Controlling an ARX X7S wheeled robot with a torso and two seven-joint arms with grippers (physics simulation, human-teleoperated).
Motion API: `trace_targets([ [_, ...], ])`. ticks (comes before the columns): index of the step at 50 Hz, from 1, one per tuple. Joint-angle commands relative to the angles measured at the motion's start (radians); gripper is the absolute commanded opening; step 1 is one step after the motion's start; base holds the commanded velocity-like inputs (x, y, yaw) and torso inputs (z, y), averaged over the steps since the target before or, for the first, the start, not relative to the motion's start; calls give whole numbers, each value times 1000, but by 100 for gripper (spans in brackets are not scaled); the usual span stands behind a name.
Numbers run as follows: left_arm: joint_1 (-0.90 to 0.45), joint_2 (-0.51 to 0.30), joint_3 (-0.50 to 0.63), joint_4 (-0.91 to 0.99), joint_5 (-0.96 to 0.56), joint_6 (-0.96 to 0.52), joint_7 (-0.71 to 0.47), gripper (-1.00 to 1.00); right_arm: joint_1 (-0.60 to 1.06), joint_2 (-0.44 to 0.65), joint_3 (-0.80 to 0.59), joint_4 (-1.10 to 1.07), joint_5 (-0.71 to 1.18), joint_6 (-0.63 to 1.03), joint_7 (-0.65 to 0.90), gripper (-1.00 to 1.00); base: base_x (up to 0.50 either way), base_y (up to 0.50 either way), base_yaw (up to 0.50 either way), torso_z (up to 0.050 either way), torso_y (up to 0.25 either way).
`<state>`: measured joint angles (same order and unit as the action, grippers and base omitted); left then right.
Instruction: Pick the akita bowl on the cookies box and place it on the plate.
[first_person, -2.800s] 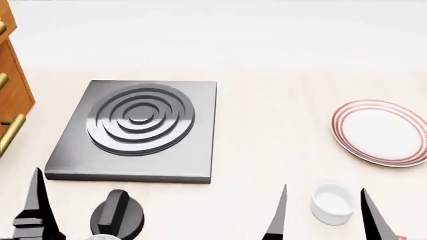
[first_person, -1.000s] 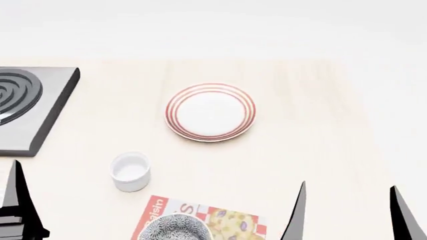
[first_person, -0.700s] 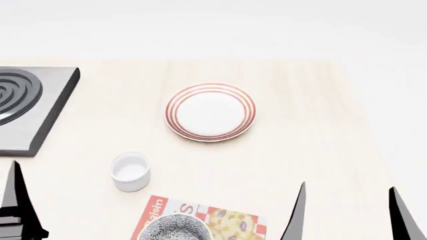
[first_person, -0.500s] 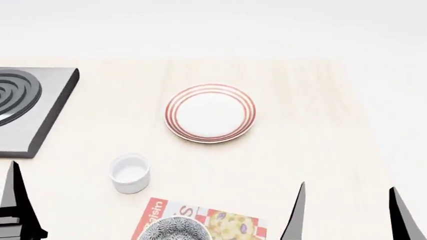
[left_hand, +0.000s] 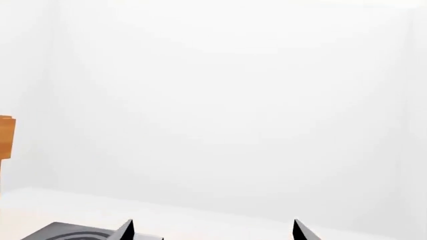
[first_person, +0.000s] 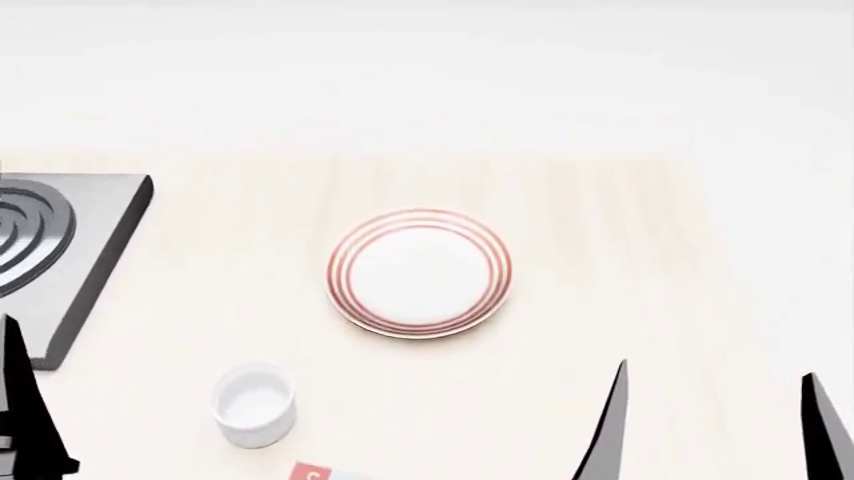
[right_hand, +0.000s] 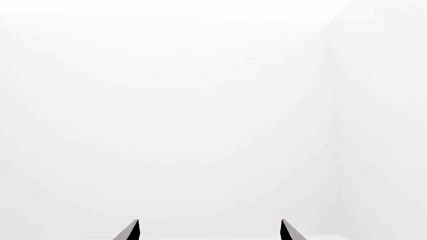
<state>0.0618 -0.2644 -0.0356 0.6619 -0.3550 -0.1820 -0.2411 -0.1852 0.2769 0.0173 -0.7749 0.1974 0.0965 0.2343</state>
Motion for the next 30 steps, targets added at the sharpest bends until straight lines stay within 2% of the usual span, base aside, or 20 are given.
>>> trace_targets([
  [1,3,-2,-2,-2,-11,14,-3,100,-1,6,1,-2,1,-4,7,100,0,0,0,50,0],
  [5,0,-2,19,-10,35,7,-20,100,0,8,-1,3,0,-7,8,100,0,0,0,45,0],
  [15,11,-3,8,-9,7,47,-7,100,1,13,-1,0,5,-3,14,100,0,0,0,0,0],
  [22,9,-9,2,-2,-9,42,-10,100,-2,14,-4,-1,0,-15,18,100,11,0,0,48,0],
  [30,6,-14,7,4,-8,39,-15,100,-19,22,7,-15,20,-54,9,100,455,-1,0,50,0],
])
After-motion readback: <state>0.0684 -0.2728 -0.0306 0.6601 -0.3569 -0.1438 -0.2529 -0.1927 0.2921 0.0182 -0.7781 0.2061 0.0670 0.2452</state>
